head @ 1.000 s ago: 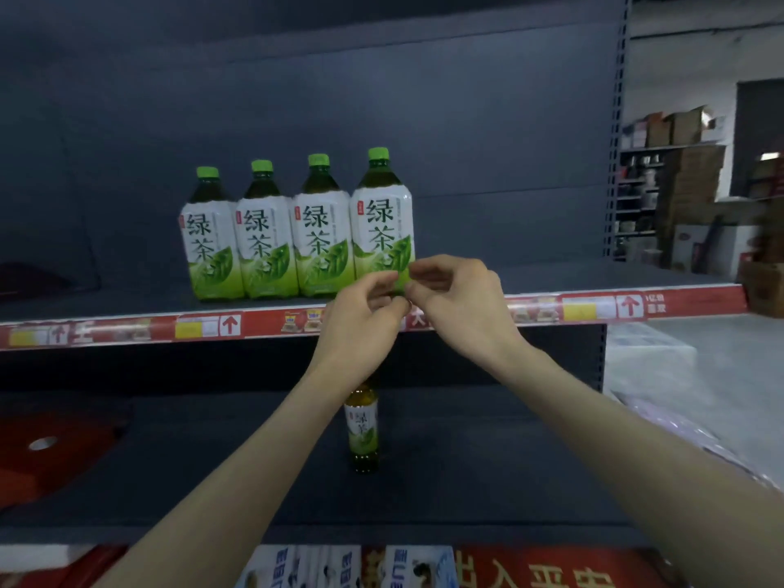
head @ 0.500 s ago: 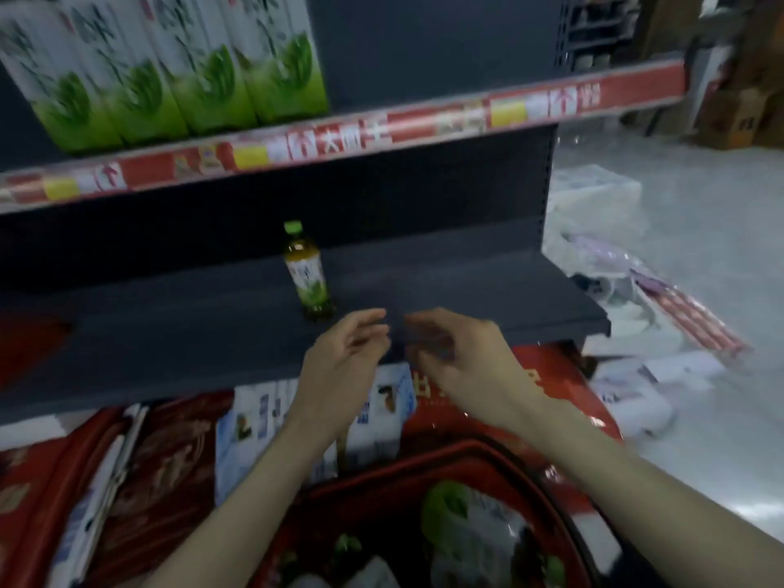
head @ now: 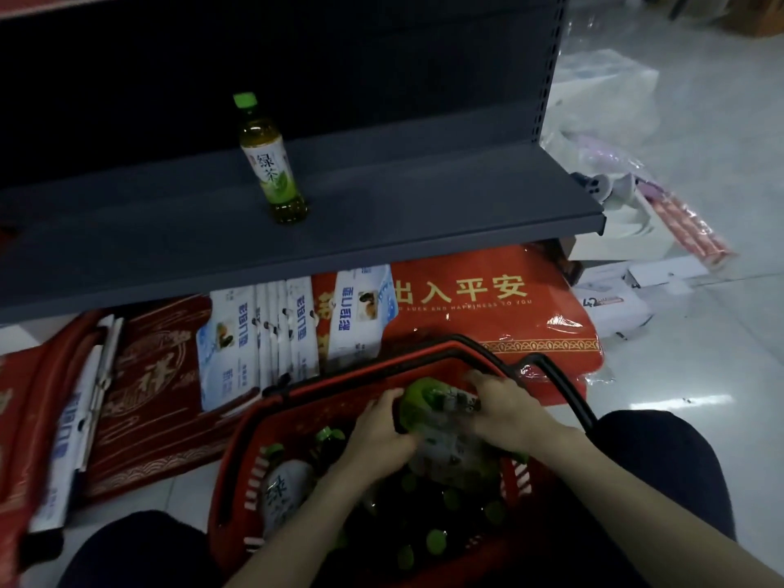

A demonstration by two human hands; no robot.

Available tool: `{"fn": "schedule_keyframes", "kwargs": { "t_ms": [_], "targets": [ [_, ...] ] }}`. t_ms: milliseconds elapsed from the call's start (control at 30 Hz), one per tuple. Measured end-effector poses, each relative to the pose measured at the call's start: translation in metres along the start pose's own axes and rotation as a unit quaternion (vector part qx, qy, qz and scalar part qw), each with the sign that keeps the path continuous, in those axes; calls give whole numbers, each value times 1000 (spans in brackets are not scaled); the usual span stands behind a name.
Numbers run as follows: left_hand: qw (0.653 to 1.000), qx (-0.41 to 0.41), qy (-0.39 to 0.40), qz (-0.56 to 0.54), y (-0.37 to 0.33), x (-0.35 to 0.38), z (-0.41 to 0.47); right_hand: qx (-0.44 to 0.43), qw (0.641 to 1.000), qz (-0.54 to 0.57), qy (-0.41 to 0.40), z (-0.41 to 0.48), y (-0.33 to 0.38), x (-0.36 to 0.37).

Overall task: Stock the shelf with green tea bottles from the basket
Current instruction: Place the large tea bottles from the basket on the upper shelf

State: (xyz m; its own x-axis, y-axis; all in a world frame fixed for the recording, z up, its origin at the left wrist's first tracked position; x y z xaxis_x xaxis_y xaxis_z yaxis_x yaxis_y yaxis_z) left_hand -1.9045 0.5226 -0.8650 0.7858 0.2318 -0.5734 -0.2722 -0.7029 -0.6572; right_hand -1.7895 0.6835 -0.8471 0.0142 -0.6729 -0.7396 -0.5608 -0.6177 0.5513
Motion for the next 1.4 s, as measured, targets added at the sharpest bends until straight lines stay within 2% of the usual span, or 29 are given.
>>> {"fn": "schedule_keyframes", "kwargs": {
  "t_ms": [100, 233, 367, 500, 633, 800, 867, 1133, 1233, 1333, 1400],
  "targets": [
    [996, 52, 24, 69, -10, 12, 9, 25, 998, -43, 45, 9, -13, 17],
    [970, 111, 66, 207, -31, 24, 28, 54, 992, -87, 77, 15, -23, 30],
    [936, 160, 129, 284, -51, 29, 54, 53, 992, -98, 60, 17, -24, 33],
    [901, 152, 188, 361, -49, 36, 80, 60, 994, -87, 33, 17, -24, 26],
    [872, 182, 194, 411, -54, 46, 89, 61, 995, -83, 13, 18, -25, 22],
    [835, 206, 147, 489, -61, 44, 84, 38, 995, -92, 6, 18, -18, 20],
    [839, 199, 137, 487, -59, 38, 79, 16, 995, -97, 3, 17, -12, 18],
    [926, 149, 118, 325, -29, 19, 46, -94, 993, -73, 7, 2, 15, 3],
    [944, 150, 78, 282, -27, 7, 33, -123, 991, -44, 9, -4, 21, 0],
    [959, 162, 22, 230, -31, -13, 22, -142, 989, 8, -43, -13, 28, -18],
    [969, 164, -12, 182, -35, -29, 15, -150, 980, 73, -110, -22, 35, -36]
  ]
}}
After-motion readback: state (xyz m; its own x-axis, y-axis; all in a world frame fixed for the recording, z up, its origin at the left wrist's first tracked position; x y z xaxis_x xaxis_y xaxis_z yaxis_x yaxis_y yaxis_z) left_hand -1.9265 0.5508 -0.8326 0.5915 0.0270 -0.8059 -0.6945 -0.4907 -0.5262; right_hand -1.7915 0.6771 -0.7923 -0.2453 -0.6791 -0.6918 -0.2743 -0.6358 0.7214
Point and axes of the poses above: each hand's wrist, its own z-axis towards the middle knuckle, its own x-axis out of the palm, y = z × x, the point moved 7 cm from there along z, towards the middle knuckle, and after that the axes turned 4 degrees about y, right-handed, at the moved point
